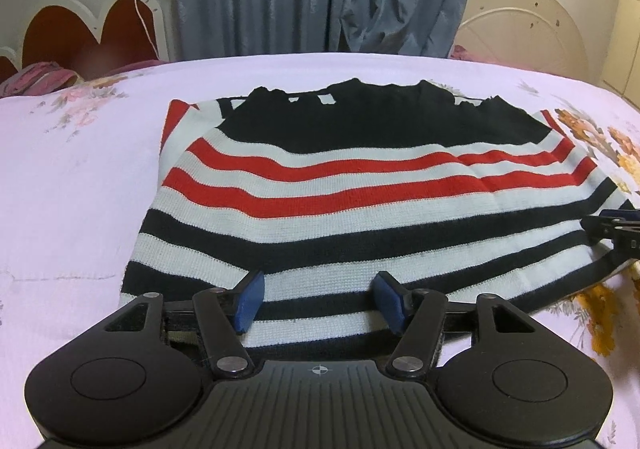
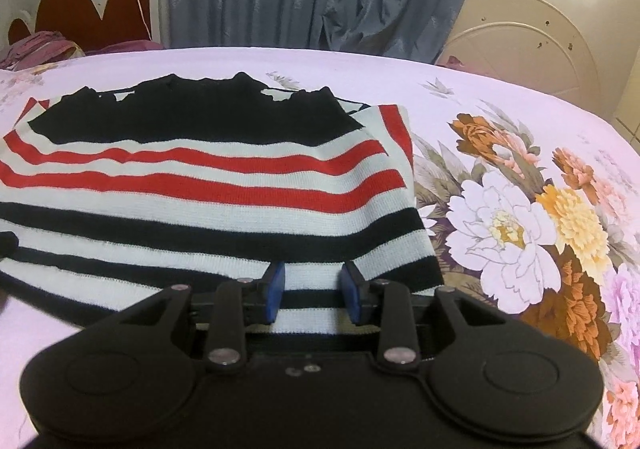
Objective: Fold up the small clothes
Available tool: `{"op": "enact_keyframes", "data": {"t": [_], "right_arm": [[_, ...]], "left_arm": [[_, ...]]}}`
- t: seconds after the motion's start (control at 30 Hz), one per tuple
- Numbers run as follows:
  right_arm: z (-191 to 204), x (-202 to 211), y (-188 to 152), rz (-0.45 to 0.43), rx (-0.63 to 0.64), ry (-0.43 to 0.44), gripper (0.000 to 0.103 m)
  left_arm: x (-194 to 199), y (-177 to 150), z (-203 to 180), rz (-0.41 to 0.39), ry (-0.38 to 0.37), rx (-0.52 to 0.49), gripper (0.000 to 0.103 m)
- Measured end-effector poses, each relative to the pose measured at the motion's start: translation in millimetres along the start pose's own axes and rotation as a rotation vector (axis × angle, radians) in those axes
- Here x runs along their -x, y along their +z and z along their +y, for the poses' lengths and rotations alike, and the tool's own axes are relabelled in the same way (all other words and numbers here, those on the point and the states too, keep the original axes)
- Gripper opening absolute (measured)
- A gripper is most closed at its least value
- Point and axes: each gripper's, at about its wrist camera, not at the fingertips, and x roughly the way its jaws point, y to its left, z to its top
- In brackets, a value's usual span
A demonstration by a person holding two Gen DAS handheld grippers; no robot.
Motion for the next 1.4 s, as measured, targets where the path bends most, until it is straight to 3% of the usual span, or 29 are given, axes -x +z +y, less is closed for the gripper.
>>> {"op": "enact_keyframes", "data": {"t": [0.23,0.33,0.53,0.63,0.7,0.8,1.17,1.23,1.27,1.4], "right_arm": [[-13,5,10,0.029,0.004,0.091,0.032],[-15,16,20,-0.019,-0.045,0.162,0.035],[36,19,42,-0.068,0.016,0.312,0.036],[60,8,47,-0.062,0.029,0.314,0.036],[69,1,48,-0.053,0.023,0.324,0.037],[82,-16,42,-0.021,0.085,0.251,0.041],[86,-6,42,-0.015,0.025,0.237,0.045],[86,-2,42,-0.018,0.020,0.245,0.048],[87,1,43,-0.021,0.021,0.248,0.049],[85,12,42,-0.040,0.003,0.249,0.050]], "left_arm": [[11,6,4,0.016,0.003,0.062,0.061],[25,11,5,-0.027,0.007,0.107,0.061],[11,24,7,-0.029,0.054,0.132,0.061],[-5,19,23,0.011,0.054,0.200,0.061],[-5,16,23,0.003,0.045,0.187,0.061],[-3,16,22,0.005,0.034,0.173,0.061],[22,5,37,0.057,-0.030,0.230,0.062],[25,3,38,0.068,-0.037,0.234,0.071],[27,1,39,0.069,-0.035,0.240,0.081],[36,-4,42,0.068,-0.039,0.267,0.084]]}}
